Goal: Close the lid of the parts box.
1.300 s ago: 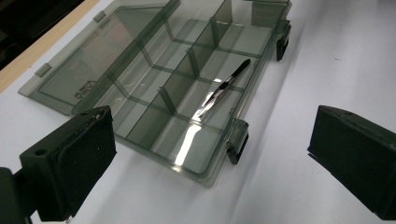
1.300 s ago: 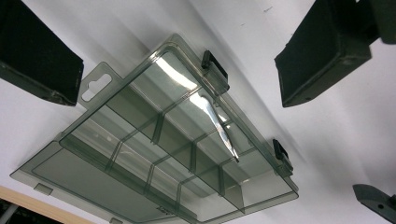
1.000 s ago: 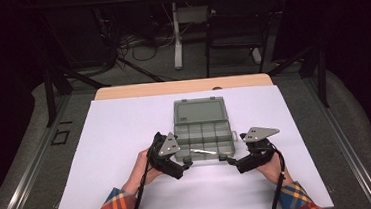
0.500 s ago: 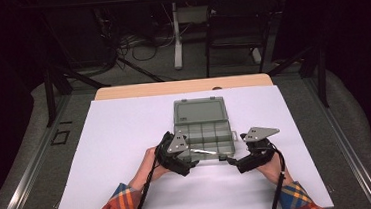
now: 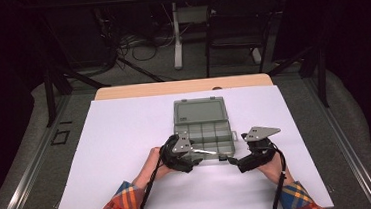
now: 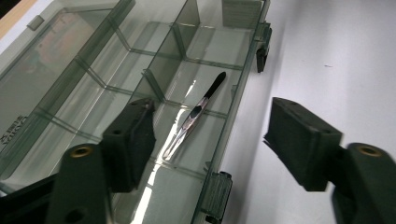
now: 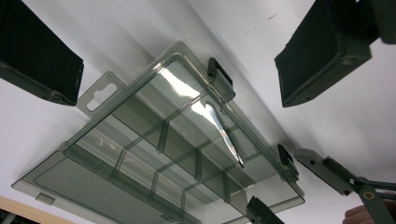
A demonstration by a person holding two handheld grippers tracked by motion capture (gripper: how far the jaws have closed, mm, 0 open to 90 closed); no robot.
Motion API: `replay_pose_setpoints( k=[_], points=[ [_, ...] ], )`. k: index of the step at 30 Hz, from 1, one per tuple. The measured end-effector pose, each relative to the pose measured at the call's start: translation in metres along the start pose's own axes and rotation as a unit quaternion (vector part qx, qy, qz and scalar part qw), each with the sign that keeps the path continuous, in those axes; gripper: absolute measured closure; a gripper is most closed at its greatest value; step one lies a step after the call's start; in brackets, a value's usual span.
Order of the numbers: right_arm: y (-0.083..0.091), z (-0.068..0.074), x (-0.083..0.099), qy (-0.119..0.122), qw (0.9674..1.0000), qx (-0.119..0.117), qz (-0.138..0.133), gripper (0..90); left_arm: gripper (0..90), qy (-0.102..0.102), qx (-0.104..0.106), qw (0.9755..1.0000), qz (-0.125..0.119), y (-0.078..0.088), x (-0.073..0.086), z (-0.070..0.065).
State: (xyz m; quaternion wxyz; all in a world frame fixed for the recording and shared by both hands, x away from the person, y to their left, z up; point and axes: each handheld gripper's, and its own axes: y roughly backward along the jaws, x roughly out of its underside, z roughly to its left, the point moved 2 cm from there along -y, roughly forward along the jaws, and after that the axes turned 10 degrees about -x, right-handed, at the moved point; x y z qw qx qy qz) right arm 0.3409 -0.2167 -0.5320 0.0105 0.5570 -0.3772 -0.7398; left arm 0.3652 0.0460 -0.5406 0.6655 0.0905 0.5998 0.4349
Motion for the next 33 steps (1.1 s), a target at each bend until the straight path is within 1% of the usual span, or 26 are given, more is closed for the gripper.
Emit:
replay_pose_setpoints(
  k=[8,16,20,24,28,33],
  points=[
    [0.000,0.000,0.000,-0.002,1.0000,-0.001,0.002,0.0,47.9,-0.012,0.022,0.9997,0.001,-0.006,-0.001,-0.001],
    [0.000,-0.001,0.001,-0.003,1.0000,-0.001,0.001,0.0,61.3,-0.019,0.034,0.9992,0.005,-0.011,0.000,-0.001],
    [-0.001,-0.001,0.001,-0.003,1.0000,-0.003,0.002,0.0,67.0,-0.026,0.049,0.9984,0.010,-0.013,0.001,-0.001],
    [-0.001,-0.001,0.001,-0.004,1.0000,-0.004,0.003,0.0,71.0,-0.038,0.053,0.9977,0.021,-0.016,0.002,-0.001],
    [-0.002,-0.001,0.001,-0.003,1.0000,-0.004,0.002,0.0,74.4,-0.042,0.053,0.9974,0.025,-0.016,0.002,0.001],
    [-0.002,-0.002,0.001,-0.004,1.0000,-0.003,0.004,0.0,76.3,-0.052,0.057,0.9967,0.027,-0.016,0.001,0.002]
  ],
)
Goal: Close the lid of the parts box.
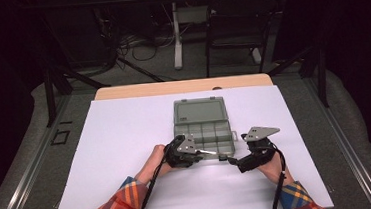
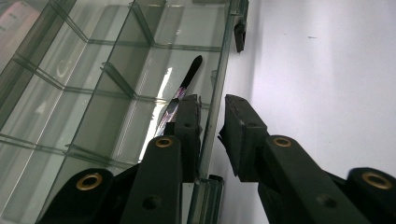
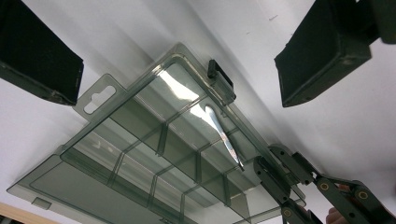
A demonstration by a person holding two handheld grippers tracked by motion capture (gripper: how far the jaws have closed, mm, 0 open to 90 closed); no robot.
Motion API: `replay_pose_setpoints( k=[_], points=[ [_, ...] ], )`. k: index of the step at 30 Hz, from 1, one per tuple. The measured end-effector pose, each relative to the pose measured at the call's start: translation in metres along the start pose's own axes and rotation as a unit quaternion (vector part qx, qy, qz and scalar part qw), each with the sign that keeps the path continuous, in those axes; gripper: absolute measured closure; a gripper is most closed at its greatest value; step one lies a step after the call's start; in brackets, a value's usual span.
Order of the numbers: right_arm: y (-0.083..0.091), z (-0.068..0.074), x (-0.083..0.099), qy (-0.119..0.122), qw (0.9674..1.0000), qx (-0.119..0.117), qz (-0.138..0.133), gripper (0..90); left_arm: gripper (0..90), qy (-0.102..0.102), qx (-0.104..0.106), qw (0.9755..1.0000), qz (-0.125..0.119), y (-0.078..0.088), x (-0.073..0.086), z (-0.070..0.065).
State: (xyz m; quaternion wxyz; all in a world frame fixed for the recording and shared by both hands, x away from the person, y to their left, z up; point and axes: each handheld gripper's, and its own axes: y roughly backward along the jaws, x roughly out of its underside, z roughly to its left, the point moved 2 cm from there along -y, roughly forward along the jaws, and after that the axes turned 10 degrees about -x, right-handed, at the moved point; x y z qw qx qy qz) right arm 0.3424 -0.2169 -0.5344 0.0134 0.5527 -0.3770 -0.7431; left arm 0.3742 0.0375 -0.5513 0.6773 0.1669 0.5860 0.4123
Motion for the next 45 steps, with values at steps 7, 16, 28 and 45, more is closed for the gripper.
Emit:
replay_pose_setpoints(
  k=[7,16,28,45],
  points=[
    [-0.001,-0.001,0.000,0.001,1.0000,0.000,0.002,0.0,79.3,-0.019,0.015,0.9996,0.016,-0.001,-0.003,0.004],
    [-0.003,-0.003,0.000,0.001,1.0000,0.001,0.008,0.0,83.5,-0.052,0.026,0.9980,0.024,-0.003,-0.006,0.007],
    [-0.005,-0.010,-0.003,-0.004,0.9998,0.013,0.012,0.0,86.2,-0.100,0.037,0.9941,0.021,-0.004,-0.008,0.008],
    [-0.005,-0.036,-0.012,-0.019,0.9989,0.042,0.010,0.0,86.3,-0.120,0.046,0.9915,0.024,-0.004,-0.008,0.009]
  ],
)
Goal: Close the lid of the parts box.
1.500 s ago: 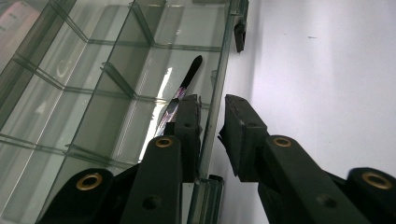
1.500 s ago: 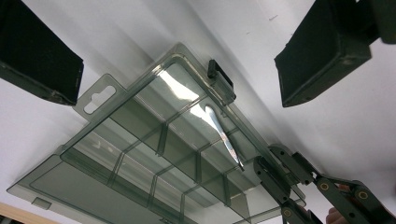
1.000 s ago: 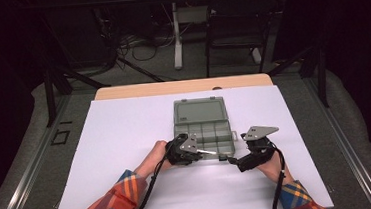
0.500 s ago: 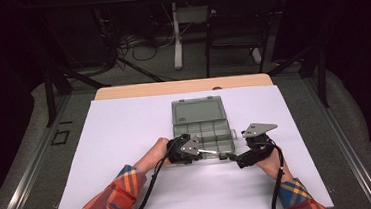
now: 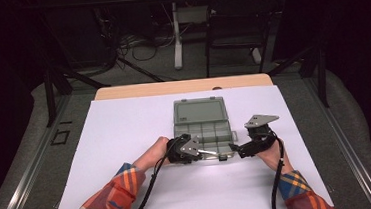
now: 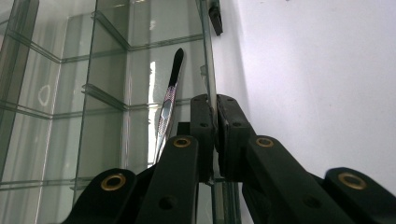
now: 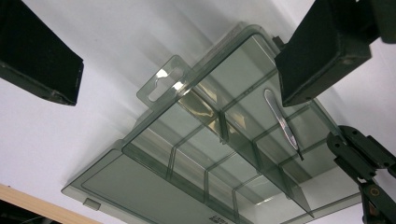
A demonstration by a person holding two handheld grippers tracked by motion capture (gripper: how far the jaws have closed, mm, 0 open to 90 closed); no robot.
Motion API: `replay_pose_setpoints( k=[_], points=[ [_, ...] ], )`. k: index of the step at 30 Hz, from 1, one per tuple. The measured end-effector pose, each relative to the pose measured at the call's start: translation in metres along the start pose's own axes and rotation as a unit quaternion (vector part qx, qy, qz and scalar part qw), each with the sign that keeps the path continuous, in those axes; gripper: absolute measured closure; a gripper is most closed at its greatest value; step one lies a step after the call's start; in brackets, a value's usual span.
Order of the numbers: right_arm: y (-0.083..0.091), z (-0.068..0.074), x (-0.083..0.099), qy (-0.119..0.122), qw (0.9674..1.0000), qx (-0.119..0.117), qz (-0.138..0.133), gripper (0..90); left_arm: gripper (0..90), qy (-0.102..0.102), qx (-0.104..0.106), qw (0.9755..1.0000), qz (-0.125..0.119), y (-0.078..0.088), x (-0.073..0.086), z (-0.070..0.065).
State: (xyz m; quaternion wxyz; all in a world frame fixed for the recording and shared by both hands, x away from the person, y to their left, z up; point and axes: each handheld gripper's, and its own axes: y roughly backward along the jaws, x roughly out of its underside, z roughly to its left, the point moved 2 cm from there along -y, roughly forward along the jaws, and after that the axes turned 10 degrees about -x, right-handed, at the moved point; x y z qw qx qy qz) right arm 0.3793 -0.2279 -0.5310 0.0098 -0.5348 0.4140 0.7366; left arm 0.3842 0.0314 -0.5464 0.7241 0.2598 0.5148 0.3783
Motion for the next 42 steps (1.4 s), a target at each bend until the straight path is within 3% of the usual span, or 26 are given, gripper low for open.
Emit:
replay_pose_setpoints(
  k=[27,31,37,42],
  points=[
    [-0.024,-0.034,-0.031,-0.009,0.9995,0.020,0.023,0.7,86.2,-0.002,0.000,1.0000,0.003,0.000,0.000,0.000],
    [-0.026,-0.041,-0.033,-0.016,0.9994,0.024,0.020,9.4,86.3,0.000,0.001,1.0000,0.002,0.000,0.000,0.000],
    [-0.028,-0.052,-0.036,-0.036,0.9984,0.039,0.018,30.6,86.3,-0.001,0.003,1.0000,0.003,0.000,0.000,0.001],
    [-0.030,-0.060,-0.037,-0.044,0.9972,0.057,0.022,58.6,86.3,-0.003,0.003,1.0000,0.003,0.000,0.000,0.001]
  ],
)
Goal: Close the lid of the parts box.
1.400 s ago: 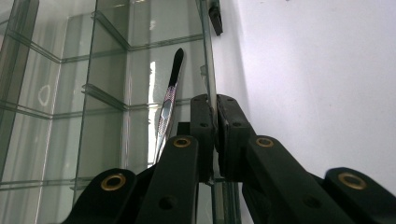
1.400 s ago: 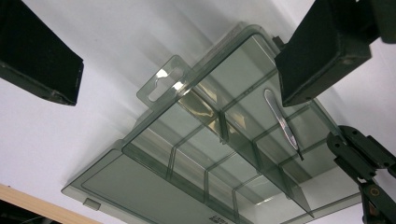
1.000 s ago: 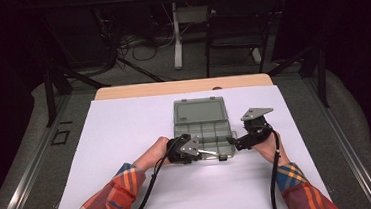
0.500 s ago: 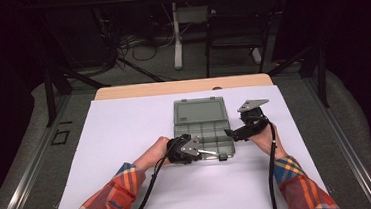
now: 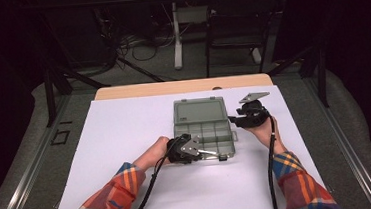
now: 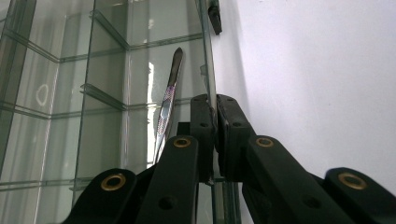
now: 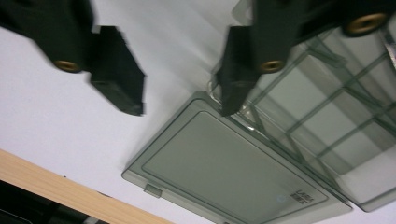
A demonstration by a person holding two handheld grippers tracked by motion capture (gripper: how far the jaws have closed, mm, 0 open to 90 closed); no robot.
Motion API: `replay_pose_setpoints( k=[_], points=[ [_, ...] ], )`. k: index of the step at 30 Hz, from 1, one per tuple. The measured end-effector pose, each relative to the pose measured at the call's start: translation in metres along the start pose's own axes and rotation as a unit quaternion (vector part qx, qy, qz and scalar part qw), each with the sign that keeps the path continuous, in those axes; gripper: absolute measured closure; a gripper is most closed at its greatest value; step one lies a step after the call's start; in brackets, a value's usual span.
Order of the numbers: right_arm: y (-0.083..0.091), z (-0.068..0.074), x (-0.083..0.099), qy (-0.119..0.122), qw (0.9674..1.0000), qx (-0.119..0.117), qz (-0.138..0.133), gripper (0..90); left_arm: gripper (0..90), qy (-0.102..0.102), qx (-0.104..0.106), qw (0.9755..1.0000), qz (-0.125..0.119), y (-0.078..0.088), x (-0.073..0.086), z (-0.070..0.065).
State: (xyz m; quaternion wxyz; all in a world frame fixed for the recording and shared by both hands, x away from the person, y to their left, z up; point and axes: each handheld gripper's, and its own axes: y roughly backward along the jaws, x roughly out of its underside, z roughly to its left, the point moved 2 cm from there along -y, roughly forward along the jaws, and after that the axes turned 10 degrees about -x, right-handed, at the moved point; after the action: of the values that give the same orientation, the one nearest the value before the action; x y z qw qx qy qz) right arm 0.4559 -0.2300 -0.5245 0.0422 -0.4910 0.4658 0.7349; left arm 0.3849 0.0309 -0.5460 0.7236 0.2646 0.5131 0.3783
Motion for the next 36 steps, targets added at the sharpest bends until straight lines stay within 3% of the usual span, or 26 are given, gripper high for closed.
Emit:
replay_pose_setpoints(
  k=[4,9,19,31,36],
  points=[
    [-0.004,-0.004,-0.001,0.006,0.9999,0.010,0.012,75.7,86.3,-0.001,0.001,1.0000,0.000,0.000,0.000,0.000],
    [-0.017,-0.006,0.002,0.014,0.9991,0.011,0.039,84.4,86.3,-0.001,0.004,1.0000,0.002,0.000,0.000,0.001],
    [-0.033,-0.007,0.005,0.021,0.9975,0.020,0.064,90.0,86.3,0.002,0.009,0.9999,-0.003,0.000,0.001,0.001],
    [-0.048,-0.013,0.004,0.024,0.9957,0.010,0.089,90.0,86.5,0.004,0.018,0.9998,-0.006,-0.001,0.001,0.003],
    [-0.052,-0.016,0.004,0.026,0.9949,0.009,0.097,90.0,86.4,0.008,0.031,0.9994,-0.013,-0.002,0.003,0.006]
  ],
)
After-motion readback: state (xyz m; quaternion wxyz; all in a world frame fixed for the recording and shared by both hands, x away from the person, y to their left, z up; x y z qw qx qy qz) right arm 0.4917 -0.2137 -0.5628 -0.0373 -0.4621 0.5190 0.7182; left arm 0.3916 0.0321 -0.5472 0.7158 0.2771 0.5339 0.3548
